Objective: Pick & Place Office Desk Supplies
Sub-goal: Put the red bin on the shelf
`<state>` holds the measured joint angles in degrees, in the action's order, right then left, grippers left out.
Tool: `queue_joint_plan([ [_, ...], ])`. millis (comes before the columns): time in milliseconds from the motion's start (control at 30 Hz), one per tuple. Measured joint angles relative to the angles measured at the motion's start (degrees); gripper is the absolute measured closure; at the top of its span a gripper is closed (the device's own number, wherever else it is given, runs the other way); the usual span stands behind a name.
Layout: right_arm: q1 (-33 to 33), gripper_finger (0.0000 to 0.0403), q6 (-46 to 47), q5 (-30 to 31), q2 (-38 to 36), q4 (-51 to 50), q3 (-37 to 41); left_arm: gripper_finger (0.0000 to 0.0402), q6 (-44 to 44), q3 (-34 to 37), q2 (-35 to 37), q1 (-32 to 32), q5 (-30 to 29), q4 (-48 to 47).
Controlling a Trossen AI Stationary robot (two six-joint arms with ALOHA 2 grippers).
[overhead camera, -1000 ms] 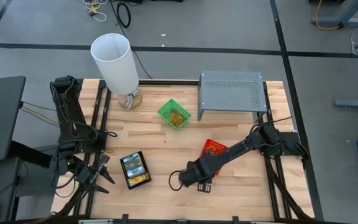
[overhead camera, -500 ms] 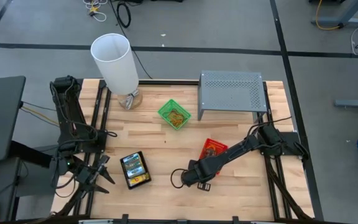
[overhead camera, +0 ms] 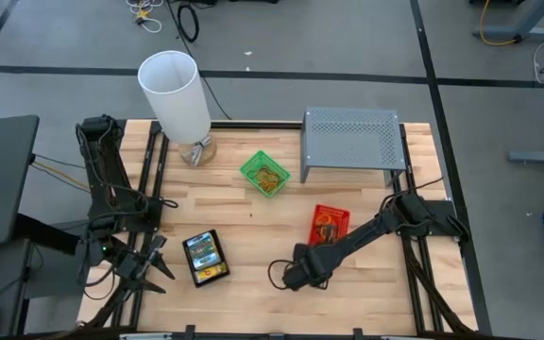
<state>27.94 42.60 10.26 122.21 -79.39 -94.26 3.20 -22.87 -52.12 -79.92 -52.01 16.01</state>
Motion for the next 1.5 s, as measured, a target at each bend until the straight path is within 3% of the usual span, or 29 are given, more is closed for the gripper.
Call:
queue_joint_plan([
  [200,0.1,0.0401,0.3,3.3,0.0,-10.7,-5.5,0.0220,0.0,0.0,0.0,0.0,0.0,0.0],
  [333,-1.0,0.0401,-2.4,3.6,-2.5,-10.8,-7.2,0.0220,0.0,0.0,0.0,0.0,0.0,0.0],
  [700,-6.7,0.0402,-5.9,13.3,-14.2,-10.6,-7.4,0.0220,0.2,0.0,0.0,0.0,0.0,0.0],
  [933,-13.2,0.0402,-15.0,14.6,-19.6,-10.7,-7.5,0.0220,0.4,0.0,0.0,0.0,0.0,0.0],
  [1500,-33.6,0.0403,-44.8,9.0,-19.8,-10.6,-7.5,0.0220,1.8,0.0,0.0,0.0,0.0,0.0],
])
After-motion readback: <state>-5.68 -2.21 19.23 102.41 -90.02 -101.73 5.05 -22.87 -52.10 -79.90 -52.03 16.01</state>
